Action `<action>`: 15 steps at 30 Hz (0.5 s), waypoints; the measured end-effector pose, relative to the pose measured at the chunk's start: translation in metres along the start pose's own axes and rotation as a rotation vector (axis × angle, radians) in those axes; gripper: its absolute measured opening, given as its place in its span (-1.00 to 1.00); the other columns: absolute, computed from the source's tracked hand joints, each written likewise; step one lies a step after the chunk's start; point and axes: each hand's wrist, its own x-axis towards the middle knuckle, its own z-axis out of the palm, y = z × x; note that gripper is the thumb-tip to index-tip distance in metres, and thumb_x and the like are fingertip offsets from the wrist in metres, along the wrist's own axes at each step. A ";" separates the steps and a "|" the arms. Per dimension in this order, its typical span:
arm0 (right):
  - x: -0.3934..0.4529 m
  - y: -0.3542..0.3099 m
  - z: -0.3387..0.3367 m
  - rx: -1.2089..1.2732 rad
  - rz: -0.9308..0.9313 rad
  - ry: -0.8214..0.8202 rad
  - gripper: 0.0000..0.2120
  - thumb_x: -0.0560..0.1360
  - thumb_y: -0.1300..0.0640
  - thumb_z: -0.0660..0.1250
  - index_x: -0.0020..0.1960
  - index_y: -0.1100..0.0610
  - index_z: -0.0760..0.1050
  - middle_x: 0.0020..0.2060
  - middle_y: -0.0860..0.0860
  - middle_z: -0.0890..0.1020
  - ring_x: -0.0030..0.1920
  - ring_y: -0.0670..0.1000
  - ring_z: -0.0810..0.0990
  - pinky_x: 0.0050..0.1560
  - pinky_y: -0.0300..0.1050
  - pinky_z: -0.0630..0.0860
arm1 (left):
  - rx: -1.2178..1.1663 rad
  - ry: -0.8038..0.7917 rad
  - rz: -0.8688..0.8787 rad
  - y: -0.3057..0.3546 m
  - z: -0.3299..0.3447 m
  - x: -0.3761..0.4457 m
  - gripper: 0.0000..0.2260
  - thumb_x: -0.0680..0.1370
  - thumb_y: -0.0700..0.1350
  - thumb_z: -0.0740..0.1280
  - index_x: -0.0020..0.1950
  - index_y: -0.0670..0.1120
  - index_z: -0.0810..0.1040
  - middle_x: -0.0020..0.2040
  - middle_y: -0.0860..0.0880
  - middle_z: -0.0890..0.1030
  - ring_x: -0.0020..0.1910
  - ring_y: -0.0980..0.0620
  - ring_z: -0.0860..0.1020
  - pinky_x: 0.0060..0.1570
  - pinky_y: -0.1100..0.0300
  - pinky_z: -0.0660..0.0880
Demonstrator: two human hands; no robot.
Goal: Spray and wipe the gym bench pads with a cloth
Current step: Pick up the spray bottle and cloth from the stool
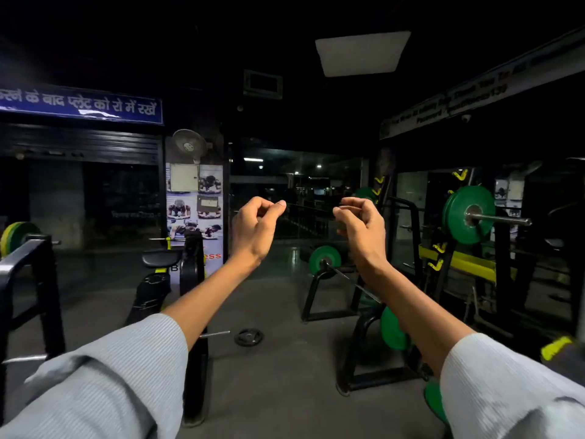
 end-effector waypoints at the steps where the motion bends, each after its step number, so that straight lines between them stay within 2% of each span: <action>1: -0.001 0.002 -0.002 -0.005 0.004 0.009 -0.63 0.43 -0.08 0.49 0.18 0.04 0.66 0.05 0.03 0.77 0.13 0.08 0.75 0.24 0.32 0.67 | -0.014 -0.015 0.005 -0.002 0.003 -0.002 -0.57 0.47 0.32 0.36 -0.12 -0.06 0.61 -0.11 -0.16 0.69 -0.04 -0.22 0.68 0.06 -0.29 0.63; 3: -0.006 0.004 -0.010 -0.015 0.012 0.024 -0.65 0.40 -0.12 0.50 0.13 0.00 0.66 0.02 0.04 0.77 0.05 0.05 0.74 0.20 0.31 0.69 | -0.043 -0.032 0.007 -0.005 0.010 -0.005 -0.60 0.51 0.25 0.37 -0.11 -0.10 0.62 -0.13 -0.16 0.69 -0.07 -0.20 0.68 0.05 -0.27 0.64; 6: -0.012 0.010 -0.027 -0.033 0.044 0.049 -0.68 0.35 -0.18 0.49 0.05 -0.08 0.67 -0.04 0.03 0.77 -0.03 0.06 0.73 0.14 0.27 0.69 | -0.087 -0.076 -0.035 -0.007 0.028 -0.013 -0.58 0.50 0.25 0.37 -0.14 -0.12 0.61 -0.21 -0.09 0.68 -0.20 -0.03 0.66 0.01 -0.25 0.64; 8: -0.015 0.011 -0.040 -0.037 0.054 0.069 -0.70 0.36 -0.17 0.50 0.03 -0.09 0.67 -0.05 0.04 0.77 0.01 0.14 0.75 0.05 0.18 0.73 | -0.119 -0.102 -0.048 -0.009 0.043 -0.017 -0.56 0.49 0.26 0.38 -0.15 -0.14 0.62 -0.25 -0.06 0.67 -0.23 -0.01 0.65 -0.02 -0.24 0.64; 10: -0.018 0.014 -0.057 -0.059 0.055 0.099 -0.72 0.38 -0.13 0.50 0.04 -0.06 0.66 -0.06 0.05 0.76 -0.03 0.10 0.74 -0.04 0.05 0.67 | -0.166 -0.147 -0.062 -0.009 0.062 -0.026 -0.57 0.50 0.23 0.38 -0.15 -0.16 0.62 -0.26 -0.06 0.67 -0.25 -0.02 0.64 -0.05 -0.22 0.64; 12: -0.024 0.016 -0.076 -0.088 0.058 0.115 -0.75 0.43 -0.07 0.49 0.06 -0.01 0.65 -0.13 0.02 0.73 -0.10 0.02 0.69 -0.06 0.07 0.66 | -0.219 -0.196 -0.088 -0.009 0.083 -0.037 -0.56 0.51 0.20 0.39 -0.17 -0.20 0.61 -0.28 -0.06 0.65 -0.28 -0.01 0.62 -0.11 -0.17 0.63; 15: -0.037 0.022 -0.111 -0.120 0.079 0.162 -0.81 0.46 -0.03 0.48 0.03 -0.01 0.65 -0.17 0.01 0.72 -0.12 0.04 0.70 -0.02 0.13 0.69 | -0.293 -0.259 -0.131 -0.009 0.121 -0.060 -0.56 0.51 0.17 0.40 -0.23 -0.23 0.57 -0.33 -0.05 0.61 -0.34 -0.01 0.58 -0.19 -0.04 0.54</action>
